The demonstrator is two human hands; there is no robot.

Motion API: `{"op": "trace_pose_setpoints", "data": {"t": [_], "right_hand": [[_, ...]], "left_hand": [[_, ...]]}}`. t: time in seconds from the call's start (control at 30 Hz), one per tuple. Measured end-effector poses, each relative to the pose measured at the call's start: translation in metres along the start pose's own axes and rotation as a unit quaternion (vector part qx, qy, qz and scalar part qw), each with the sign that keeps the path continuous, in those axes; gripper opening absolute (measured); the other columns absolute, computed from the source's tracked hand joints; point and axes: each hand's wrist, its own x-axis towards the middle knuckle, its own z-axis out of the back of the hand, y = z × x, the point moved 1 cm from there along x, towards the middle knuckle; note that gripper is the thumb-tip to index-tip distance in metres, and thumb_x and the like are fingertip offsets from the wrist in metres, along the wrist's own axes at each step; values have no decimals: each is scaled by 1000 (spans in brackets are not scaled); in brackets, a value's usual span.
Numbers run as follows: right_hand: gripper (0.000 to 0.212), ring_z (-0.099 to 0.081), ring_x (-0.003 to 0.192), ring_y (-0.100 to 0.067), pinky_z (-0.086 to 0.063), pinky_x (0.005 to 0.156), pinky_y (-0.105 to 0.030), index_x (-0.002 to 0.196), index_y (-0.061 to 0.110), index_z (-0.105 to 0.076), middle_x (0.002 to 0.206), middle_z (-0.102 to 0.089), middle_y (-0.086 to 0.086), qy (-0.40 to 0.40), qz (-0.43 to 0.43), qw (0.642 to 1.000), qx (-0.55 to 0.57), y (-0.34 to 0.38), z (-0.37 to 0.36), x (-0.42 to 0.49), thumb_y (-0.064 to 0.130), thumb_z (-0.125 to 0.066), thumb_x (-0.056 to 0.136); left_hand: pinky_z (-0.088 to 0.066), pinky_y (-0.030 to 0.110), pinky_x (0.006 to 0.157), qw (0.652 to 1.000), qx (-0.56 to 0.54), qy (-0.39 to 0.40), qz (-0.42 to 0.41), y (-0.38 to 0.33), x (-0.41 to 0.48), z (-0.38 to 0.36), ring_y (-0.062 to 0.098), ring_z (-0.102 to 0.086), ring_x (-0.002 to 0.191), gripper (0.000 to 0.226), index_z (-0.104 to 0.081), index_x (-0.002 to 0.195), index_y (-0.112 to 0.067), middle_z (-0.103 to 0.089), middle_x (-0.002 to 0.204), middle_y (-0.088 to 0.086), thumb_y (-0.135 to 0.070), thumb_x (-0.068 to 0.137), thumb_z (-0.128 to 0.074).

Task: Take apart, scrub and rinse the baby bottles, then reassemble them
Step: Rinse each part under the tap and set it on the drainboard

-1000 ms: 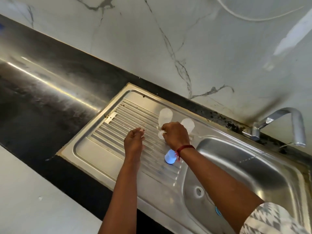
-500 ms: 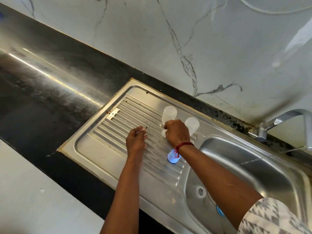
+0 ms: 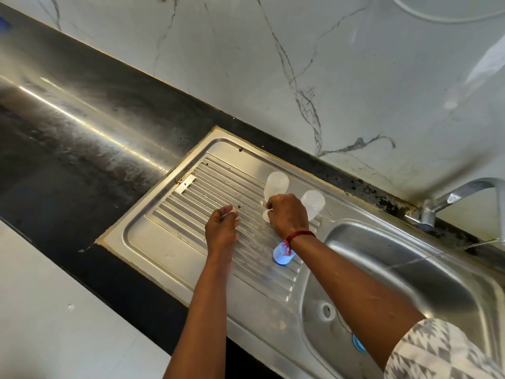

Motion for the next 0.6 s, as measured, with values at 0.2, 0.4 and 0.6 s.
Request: {"op": "trace_pose_setpoints", "data": {"t": [0.2,0.4,0.6], "right_hand": [[25,-68,103,-26,-48,102,-39,114,15,-71,114,-71,-8,2,-7,1000,6,-3,-3,1,29,-66,94],[24,-67,104,-25,-46,104,-39,113,15,-70,115,-71,-8,-1,-11,1000,16,-4,-5,-1,29,-65,95],[26,-67,106,-26,-47,104,-41,118,14,-69,117,-69,-10,9,-4,1000,14,-5,-1,-1,25,-64,95]], "left_hand": [[-54,36,85,1000,4,0,0,2,1,1,21,-67,102,17,-65,115,-18,-70,112,3,-21,98,-61],[-53,36,86,1000,5,2,0,4,3,0,21,-67,103,21,-65,117,-15,-69,113,4,-21,98,-62],[-53,38,89,1000,9,8,-6,3,2,-1,23,-66,105,25,-64,122,-12,-69,115,6,-20,99,-60]]}}
